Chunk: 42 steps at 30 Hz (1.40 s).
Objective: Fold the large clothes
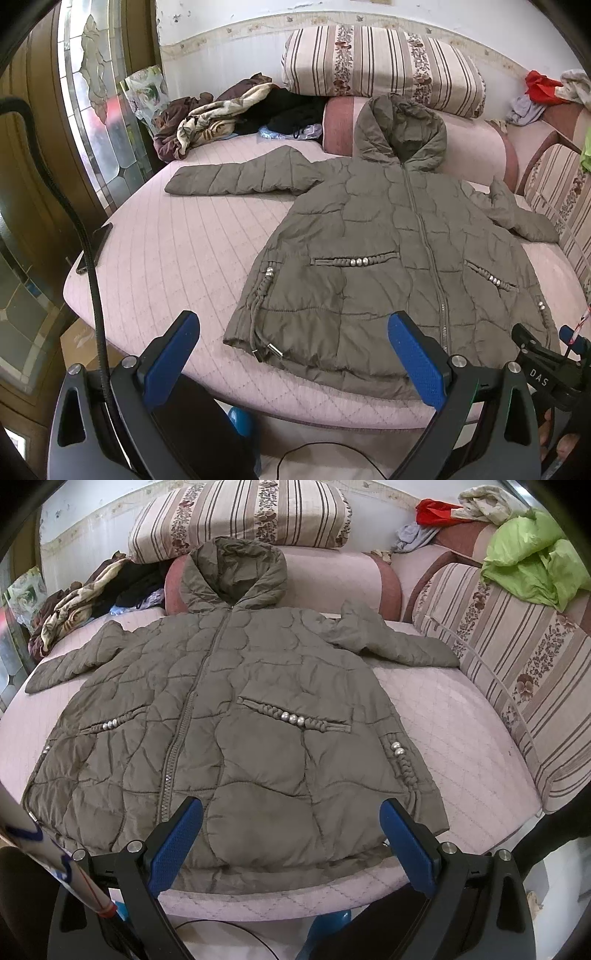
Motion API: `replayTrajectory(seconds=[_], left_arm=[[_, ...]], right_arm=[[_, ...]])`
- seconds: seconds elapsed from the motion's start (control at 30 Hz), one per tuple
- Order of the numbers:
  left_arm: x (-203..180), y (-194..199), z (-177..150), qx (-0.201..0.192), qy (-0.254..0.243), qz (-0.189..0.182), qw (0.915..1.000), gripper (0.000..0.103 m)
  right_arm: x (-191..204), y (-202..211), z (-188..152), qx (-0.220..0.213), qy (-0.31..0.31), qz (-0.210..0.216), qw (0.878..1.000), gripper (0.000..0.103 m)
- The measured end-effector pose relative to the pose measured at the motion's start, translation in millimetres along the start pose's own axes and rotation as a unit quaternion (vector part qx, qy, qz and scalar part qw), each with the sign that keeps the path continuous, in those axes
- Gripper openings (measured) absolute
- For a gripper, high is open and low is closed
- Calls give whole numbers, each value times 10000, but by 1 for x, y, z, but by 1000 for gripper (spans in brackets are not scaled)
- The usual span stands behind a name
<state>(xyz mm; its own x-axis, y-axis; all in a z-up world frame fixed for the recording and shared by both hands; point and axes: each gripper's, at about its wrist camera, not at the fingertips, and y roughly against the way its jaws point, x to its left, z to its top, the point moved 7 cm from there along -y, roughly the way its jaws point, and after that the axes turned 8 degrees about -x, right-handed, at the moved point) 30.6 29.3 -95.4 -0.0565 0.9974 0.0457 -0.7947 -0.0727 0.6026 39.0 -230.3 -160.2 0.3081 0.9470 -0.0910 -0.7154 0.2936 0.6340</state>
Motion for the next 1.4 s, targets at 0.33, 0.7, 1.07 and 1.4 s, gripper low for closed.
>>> replayTrajectory(seconds=[0.33,0.7,1.07,1.4], left_arm=[[3,-5,-4,93,43,87,9999,102],[8,-9,-6,174,63,161,9997,102],[12,-14,-6,249,81,218,9994,102],[41,-25,6,175,116,537,9983,102]], right_arm=[[-1,-2,-4,46,39,-69,10000,98],[-1,-3,-5,60,112,-133,9998,98],[-1,-4,-5,99,145,-182,9997,98],[3,-7,-4,122,200,-169,9996,98]])
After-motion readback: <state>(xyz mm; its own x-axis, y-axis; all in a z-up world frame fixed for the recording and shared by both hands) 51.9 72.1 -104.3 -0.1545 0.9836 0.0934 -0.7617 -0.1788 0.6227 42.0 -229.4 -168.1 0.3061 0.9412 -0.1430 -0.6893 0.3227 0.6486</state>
